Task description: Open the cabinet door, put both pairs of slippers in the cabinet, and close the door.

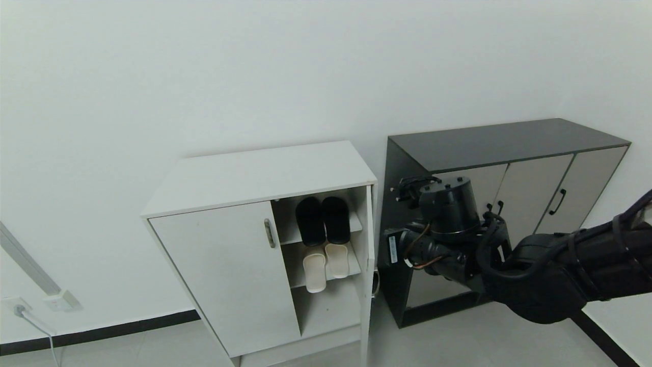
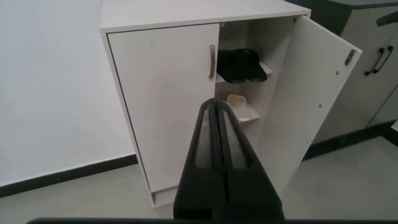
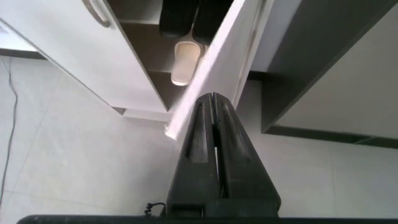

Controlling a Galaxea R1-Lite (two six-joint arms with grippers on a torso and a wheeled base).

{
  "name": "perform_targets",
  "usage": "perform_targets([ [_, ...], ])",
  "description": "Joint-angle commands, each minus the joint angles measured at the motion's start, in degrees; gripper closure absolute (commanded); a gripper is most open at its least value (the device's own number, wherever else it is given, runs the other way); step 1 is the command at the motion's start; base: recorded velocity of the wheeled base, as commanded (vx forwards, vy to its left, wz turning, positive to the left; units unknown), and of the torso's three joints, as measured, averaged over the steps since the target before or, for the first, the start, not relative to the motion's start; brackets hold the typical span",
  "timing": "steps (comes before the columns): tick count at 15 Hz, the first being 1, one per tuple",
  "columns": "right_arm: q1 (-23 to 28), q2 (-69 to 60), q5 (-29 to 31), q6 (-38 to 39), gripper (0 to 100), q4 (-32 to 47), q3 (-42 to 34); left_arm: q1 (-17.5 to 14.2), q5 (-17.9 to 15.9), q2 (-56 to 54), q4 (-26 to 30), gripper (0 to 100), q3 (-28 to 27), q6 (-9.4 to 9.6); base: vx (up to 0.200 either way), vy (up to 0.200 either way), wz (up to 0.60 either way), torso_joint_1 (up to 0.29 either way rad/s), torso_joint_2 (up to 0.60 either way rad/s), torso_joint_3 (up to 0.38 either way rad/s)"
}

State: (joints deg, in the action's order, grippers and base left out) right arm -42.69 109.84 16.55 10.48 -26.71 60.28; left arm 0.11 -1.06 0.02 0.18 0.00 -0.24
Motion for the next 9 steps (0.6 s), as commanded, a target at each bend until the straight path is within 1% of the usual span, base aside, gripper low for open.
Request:
perform_targets([
  [1,0.0,-0.9,0.0,-0.1,100,-0.2,-1.0,0.0,-0.1,0.1,0.0,100,0.0,-0.02,0.0,0.0,0.0,0.0,0.0,0.0],
  [7,0.0,-0.9,0.1,-0.2,100,-0.2,-1.3,0.0,-0.1,0.1,0.0,100,0.0,-0.02,0.0,0.0,0.0,0.0,0.0,0.0],
  [9,-0.1,-1.4,-0.6,-0.2,100,-0.1,-1.5,0.0,0.0,0.1,0.0,100,0.0,-0.02,0.0,0.0,0.6,0.0,0.0,0.002],
])
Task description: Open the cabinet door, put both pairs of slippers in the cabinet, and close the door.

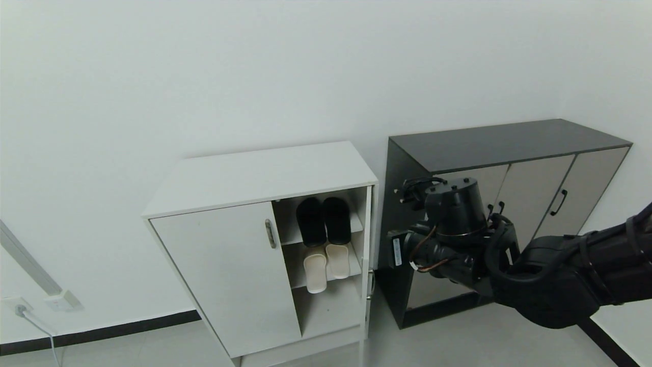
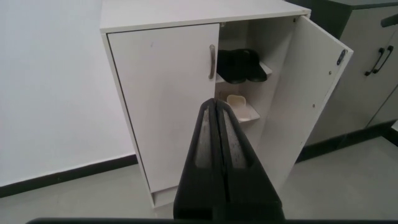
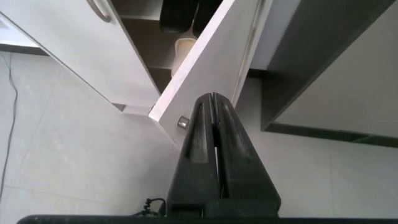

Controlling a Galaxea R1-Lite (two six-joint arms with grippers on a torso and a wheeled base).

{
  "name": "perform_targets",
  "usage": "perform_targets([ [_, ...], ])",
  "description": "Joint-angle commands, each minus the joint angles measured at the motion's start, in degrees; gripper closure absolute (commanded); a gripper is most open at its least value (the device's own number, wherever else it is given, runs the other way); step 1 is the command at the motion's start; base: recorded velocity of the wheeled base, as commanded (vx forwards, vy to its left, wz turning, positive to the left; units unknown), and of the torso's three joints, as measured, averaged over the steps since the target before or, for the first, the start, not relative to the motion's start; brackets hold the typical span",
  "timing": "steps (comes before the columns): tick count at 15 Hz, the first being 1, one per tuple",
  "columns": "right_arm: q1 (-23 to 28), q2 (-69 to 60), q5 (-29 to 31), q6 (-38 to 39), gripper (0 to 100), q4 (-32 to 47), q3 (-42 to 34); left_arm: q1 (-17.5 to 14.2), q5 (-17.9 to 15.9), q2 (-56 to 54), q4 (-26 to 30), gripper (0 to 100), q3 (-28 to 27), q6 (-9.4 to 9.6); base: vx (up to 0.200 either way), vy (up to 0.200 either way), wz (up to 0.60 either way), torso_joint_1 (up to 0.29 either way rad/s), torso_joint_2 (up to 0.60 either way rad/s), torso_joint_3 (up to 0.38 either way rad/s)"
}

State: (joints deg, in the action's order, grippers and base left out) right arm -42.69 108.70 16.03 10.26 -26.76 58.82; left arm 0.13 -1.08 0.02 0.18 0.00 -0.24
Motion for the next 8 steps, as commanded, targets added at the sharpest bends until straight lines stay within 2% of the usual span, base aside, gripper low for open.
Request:
perform_targets([
  [1,0.0,-0.3,-0.2,0.0,100,0.0,0.0,0.0,-0.1,0.1,0.0,100,0.0,-0.02,0.0,0.0,0.6,0.002,0.0,0.002],
  [4,0.0,-0.4,-0.4,0.0,100,-0.2,0.0,0.0,0.0,0.1,0.0,100,0.0,-0.02,0.0,0.0,0.6,0.006,0.0,-0.001],
  [8,0.5,-1.4,-2.6,-0.1,100,-0.2,-1.0,0.0,0.0,0.0,0.0,100,0.0,-0.02,0.0,0.0,0.0,0.0,0.0,0.0],
])
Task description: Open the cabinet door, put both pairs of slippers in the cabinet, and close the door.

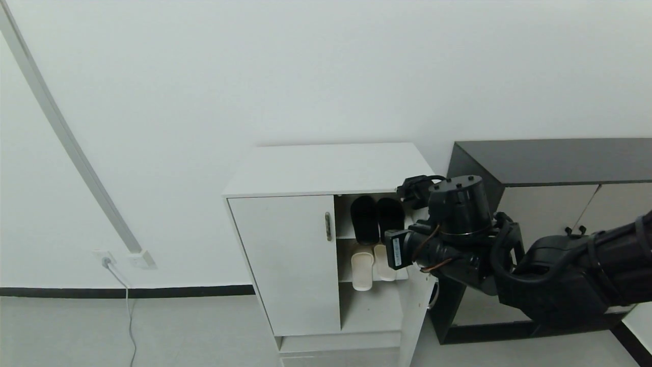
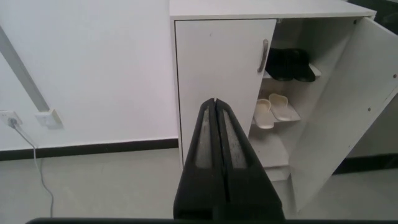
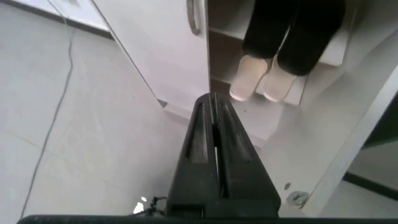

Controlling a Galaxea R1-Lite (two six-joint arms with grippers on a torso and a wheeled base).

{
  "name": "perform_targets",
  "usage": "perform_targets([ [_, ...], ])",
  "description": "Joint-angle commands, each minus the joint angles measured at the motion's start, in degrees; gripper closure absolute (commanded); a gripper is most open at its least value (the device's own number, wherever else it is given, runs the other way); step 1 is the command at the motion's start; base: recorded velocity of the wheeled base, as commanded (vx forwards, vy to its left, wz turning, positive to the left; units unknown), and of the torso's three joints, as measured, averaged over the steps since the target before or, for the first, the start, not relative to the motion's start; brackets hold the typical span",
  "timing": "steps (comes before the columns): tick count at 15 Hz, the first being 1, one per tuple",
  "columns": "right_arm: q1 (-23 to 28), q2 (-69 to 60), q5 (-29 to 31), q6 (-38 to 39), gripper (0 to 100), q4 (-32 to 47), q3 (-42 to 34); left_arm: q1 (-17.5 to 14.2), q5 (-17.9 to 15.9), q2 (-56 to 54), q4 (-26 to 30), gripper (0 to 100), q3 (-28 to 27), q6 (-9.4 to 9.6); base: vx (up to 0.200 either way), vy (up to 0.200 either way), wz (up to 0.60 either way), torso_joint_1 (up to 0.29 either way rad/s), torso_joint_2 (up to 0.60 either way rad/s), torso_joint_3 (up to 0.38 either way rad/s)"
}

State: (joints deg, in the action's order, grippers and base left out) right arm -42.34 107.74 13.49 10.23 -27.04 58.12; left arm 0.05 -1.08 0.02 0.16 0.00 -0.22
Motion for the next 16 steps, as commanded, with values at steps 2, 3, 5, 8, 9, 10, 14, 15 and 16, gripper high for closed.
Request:
perform_targets([
  [2,1.3,-1.6,0.0,-0.2,100,0.1,-1.1,0.0,0.0,0.1,0.0,100,0.0,-0.04,0.0,0.0,0.0,0.0,0.0,0.0],
  [3,2.0,-2.7,0.1,-0.5,100,0.3,-1.9,0.0,0.0,0.1,0.0,100,0.0,-0.04,0.0,0.0,0.0,0.0,0.0,0.0],
  [5,4.3,-5.4,0.4,-2.8,100,0.5,-4.3,0.0,0.0,0.1,0.0,100,-0.1,0.04,0.0,0.0,0.0,0.0,0.0,0.0],
  [8,8.1,-9.2,0.4,-5.9,100,0.7,-8.6,0.0,-0.1,0.1,0.0,100,0.0,0.04,0.0,0.0,0.0,0.0,0.0,0.0],
  [9,9.3,-9.4,0.4,-6.9,100,0.8,-10.2,0.0,-0.1,0.1,0.0,100,-0.1,0.04,0.0,0.0,0.0,0.0,0.0,0.0],
  [10,10.3,-9.0,0.4,-7.4,100,0.8,-11.4,0.0,-0.1,0.1,0.0,100,-0.1,0.04,0.0,0.0,0.0,0.0,0.0,0.0],
  [14,11.8,-5.4,0.4,-7.4,100,0.5,-12.2,0.0,-0.1,0.1,0.0,100,-0.1,0.04,0.0,0.0,0.0,0.0,0.0,0.0],
  [15,11.8,-3.9,0.5,-7.4,100,0.3,-12.2,0.0,-0.1,0.1,0.0,100,-0.1,0.04,0.0,0.0,0.0,0.0,0.0,0.0],
  [16,11.8,-2.5,0.4,-7.4,100,0.1,-12.0,0.0,-0.1,0.1,0.0,100,0.0,0.04,0.0,0.0,0.0,0.0,0.0,0.0],
])
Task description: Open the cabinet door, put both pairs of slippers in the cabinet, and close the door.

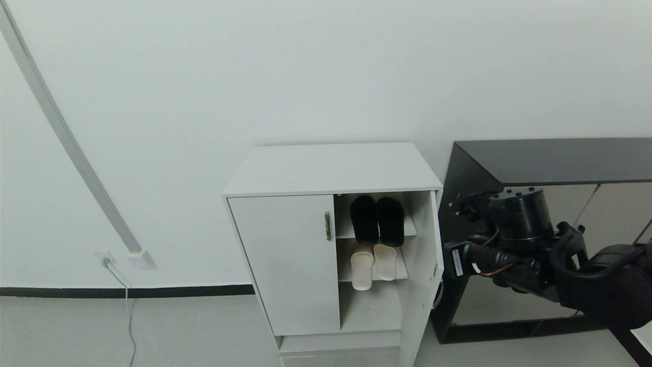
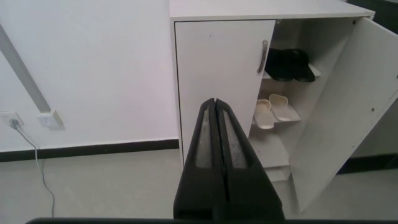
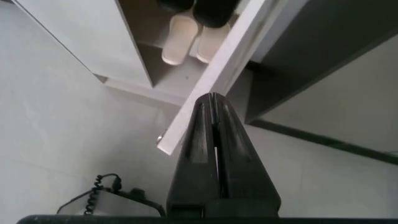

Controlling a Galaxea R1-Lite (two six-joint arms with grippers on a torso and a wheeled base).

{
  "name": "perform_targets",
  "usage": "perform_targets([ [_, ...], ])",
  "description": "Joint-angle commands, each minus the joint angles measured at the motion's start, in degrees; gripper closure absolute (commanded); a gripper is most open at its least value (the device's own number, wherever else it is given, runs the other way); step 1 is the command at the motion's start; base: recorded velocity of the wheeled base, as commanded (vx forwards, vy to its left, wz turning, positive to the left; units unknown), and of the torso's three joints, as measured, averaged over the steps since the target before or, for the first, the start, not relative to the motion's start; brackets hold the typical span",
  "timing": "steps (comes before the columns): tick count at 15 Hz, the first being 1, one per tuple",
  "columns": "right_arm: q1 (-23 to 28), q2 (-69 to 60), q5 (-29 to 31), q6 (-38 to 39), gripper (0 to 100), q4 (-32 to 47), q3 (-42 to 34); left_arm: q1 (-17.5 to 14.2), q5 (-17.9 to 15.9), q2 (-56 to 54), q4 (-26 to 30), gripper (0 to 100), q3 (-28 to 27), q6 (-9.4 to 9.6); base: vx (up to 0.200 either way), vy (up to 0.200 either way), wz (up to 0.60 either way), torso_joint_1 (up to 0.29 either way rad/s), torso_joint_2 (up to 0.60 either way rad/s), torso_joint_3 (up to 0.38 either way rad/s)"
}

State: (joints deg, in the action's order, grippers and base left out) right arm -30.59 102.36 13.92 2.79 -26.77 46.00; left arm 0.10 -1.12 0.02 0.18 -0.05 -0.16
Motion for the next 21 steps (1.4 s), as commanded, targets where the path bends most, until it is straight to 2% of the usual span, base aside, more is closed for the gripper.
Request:
perform_targets([
  [1,0.1,4.2,0.1,0.0,100,-0.2,0.3,0.0,0.0,0.1,0.0,100,0.0,-0.02,0.0,0.0,0.0,0.0,0.0,0.0],
  [4,0.0,7.6,0.1,-0.1,100,-1.5,0.9,0.0,0.0,0.1,0.0,100,0.0,-0.02,0.0,0.0,0.0,0.0,0.0,0.0],
  [8,-2.3,11.5,-2.6,2.2,100,-12.5,1.8,0.0,0.0,0.1,0.0,100,0.0,-0.02,0.0,0.0,0.0,0.0,0.0,0.0],
  [11,-3.2,11.7,-4.9,3.9,100,-15.7,0.8,0.0,0.0,0.1,0.0,100,0.0,-0.02,0.0,0.0,0.0,0.0,0.0,0.0],
  [14,-3.4,10.6,-6.1,3.9,100,-17.3,-1.9,0.0,0.0,0.0,0.0,100,0.0,-0.02,0.0,0.0,0.0,0.0,0.0,0.0],
  [17,-4.5,9.6,-8.6,3.7,100,-23.8,-7.1,0.0,0.0,0.1,0.0,100,0.0,-0.02,0.0,0.0,0.0,0.0,0.0,0.0],
  [21,-6.2,9.6,-10.3,3.6,100,-28.7,-11.2,0.0,0.0,0.1,0.0,100,0.0,-0.02,0.2,0.0,0.0,-0.002,0.0,0.002],
])
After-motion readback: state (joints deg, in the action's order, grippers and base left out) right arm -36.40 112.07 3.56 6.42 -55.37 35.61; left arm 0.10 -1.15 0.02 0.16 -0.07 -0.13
